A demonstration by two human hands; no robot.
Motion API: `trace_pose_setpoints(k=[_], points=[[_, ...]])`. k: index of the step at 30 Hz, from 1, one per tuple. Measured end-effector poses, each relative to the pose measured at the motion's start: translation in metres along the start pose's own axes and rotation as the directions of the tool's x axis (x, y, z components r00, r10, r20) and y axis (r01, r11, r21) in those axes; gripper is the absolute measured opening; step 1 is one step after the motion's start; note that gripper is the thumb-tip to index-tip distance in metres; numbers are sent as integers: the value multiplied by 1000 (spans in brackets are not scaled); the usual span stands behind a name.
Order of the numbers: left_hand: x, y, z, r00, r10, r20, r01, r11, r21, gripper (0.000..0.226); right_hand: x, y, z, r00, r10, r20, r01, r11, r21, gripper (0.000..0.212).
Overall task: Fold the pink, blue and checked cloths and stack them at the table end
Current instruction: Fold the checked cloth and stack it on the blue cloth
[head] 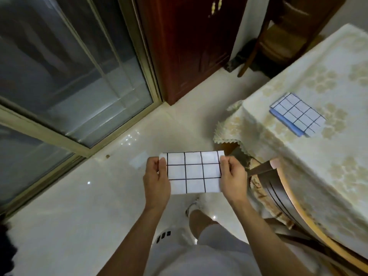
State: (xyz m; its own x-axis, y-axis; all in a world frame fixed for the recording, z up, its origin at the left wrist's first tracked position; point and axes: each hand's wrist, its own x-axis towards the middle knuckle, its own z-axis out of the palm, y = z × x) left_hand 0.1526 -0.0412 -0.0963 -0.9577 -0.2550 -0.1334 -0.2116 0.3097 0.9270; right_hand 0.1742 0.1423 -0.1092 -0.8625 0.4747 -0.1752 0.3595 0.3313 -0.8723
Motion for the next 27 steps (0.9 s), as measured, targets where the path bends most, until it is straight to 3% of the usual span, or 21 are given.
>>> trace_pose_setpoints(k=[13, 27], points=[[104, 91, 152, 960, 92, 264, -105, 994, 34, 18, 139, -10, -74, 958, 128, -256, -107, 990, 94, 36], [127, 138, 307, 754, 161, 637, -216, 976, 9, 17, 188, 32, -154, 757, 400, -517, -328, 917, 228, 28]])
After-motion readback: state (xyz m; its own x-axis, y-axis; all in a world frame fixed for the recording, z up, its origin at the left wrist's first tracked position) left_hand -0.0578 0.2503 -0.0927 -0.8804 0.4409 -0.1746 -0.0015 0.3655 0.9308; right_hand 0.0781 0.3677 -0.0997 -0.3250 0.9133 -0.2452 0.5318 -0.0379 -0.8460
